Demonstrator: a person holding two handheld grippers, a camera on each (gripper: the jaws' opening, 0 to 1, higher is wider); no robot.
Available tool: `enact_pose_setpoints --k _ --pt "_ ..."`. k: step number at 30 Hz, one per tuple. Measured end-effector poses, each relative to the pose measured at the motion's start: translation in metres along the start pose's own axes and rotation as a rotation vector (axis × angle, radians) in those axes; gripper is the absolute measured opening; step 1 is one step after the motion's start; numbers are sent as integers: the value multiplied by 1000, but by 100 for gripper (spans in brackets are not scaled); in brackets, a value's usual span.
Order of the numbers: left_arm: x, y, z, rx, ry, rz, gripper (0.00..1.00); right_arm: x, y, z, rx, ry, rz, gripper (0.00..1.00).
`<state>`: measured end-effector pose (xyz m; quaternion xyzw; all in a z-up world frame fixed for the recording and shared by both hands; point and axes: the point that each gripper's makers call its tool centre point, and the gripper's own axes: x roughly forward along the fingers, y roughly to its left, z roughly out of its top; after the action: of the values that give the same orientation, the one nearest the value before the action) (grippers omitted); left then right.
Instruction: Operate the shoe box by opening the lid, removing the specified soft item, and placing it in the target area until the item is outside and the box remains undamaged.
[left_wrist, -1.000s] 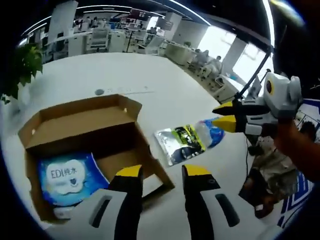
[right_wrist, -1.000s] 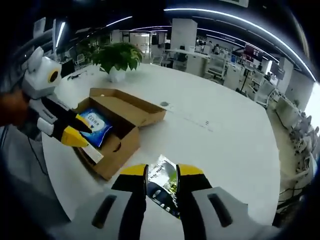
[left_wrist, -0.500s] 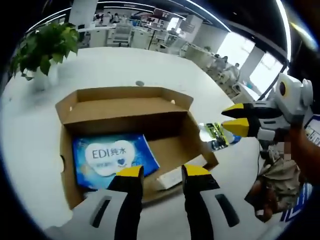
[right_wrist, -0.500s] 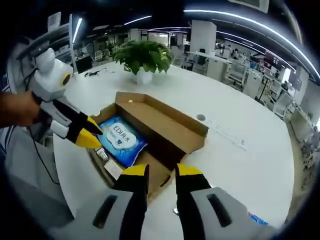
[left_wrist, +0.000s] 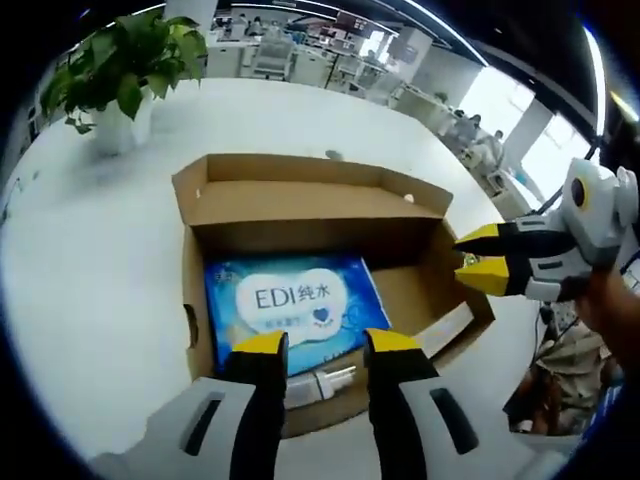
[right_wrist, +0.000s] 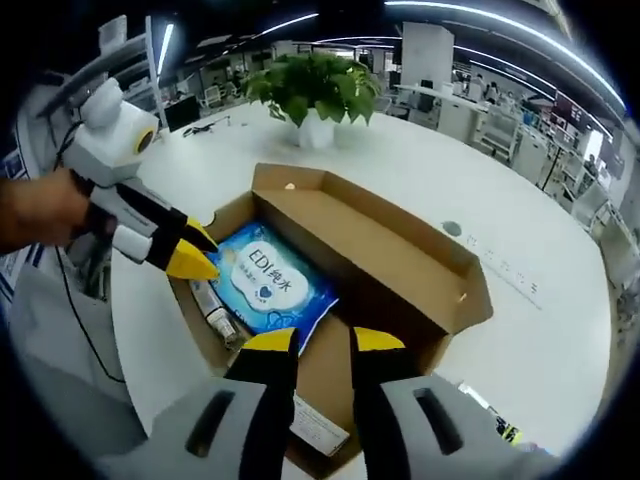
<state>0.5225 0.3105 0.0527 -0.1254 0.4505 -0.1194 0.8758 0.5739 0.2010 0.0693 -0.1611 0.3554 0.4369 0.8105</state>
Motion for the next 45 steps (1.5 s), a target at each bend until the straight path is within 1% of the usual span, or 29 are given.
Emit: enact_pose_setpoints --k 2,6,10,13,16,22,27,30,33,35,36,37,39,40,41,42,44,45 --pt "2 3 -1 -2 5 -2 29 7 2 2 24 2 14 19" --pt "5 9 -1 -1 12 -1 29 21 2 1 33 27 20 19" --pt "8 16 -1 -4 11 4 30 34 0 -5 70 72 10 19" --pt "12 20 -3 -6 19 6 29 40 0 -4 75 77 8 18" --pt "15 21 -5 -12 25 4 29 38 2 -3 71 80 12 18" --pt "16 25 -5 -11 33 4 31 43 5 -6 73 88 16 18" --pt "17 29 -6 -5 43 10 32 52 7 -7 77 103 17 17" --pt "18 29 -9 1 52 5 30 59 8 -9 92 114 22 18" --pt "19 29 -11 4 59 4 30 67 9 -15 108 139 27 18" --pt "20 28 -13 12 66 6 30 72 8 -18 128 150 29 18" --pt "21 28 -14 21 71 8 30 74 8 -21 139 168 26 18" --pt "21 28 -15 21 74 8 30 77 6 -23 146 175 24 18" --pt "21 29 -17 19 78 7 29 81 7 -26 198 193 34 17" --pt "22 29 -18 15 79 6 29 83 7 -27 208 199 37 17" --pt "23 29 -20 13 84 5 28 85 7 -30 222 221 37 16" --pt "23 29 -22 11 89 4 28 87 6 -30 226 221 38 15" --pt "22 29 -22 23 84 6 27 91 7 -34 280 238 62 13" --pt "22 29 -21 15 78 2 28 92 7 -34 290 240 66 12"
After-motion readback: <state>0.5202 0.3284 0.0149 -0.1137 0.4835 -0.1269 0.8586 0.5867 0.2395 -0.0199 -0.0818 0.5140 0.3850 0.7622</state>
